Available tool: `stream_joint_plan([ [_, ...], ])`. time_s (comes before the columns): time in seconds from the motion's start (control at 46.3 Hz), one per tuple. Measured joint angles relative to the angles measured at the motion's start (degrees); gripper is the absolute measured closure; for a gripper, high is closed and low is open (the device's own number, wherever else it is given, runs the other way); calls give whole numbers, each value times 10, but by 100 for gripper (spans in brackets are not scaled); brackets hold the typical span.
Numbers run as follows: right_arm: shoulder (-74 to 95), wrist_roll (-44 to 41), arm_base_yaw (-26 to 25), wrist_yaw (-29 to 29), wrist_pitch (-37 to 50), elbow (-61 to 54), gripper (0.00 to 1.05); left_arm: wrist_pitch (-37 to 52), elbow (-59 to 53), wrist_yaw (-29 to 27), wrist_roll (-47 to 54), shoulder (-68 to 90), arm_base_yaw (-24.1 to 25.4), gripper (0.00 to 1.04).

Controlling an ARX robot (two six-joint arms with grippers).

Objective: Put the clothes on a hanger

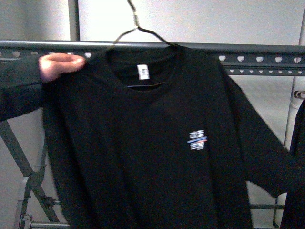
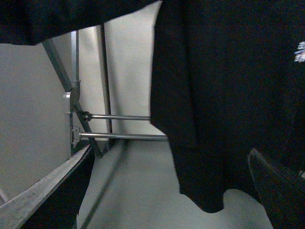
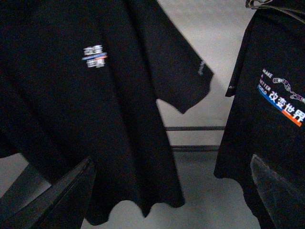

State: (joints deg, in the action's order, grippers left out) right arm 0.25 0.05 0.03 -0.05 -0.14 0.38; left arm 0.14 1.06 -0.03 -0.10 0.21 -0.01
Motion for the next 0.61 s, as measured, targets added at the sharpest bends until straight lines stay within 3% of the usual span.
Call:
stream_joint_plan([
  [0.238, 0, 0, 0, 0, 0, 0, 7, 0, 0, 0, 0, 0, 0, 7],
  [0.324, 0, 0, 0, 0, 0, 0, 7, 8, 15, 169, 21, 61, 59, 7],
  [0.389, 0, 0, 0, -2, 0, 0, 7, 31, 36, 243, 18, 131, 101, 7],
  [0.497, 0, 0, 0, -1, 0, 0, 7, 75, 87, 242, -19, 241, 152, 7],
  [0.605, 0, 0, 0, 0, 0, 0, 7, 64, 198, 159, -145, 422, 217, 7],
])
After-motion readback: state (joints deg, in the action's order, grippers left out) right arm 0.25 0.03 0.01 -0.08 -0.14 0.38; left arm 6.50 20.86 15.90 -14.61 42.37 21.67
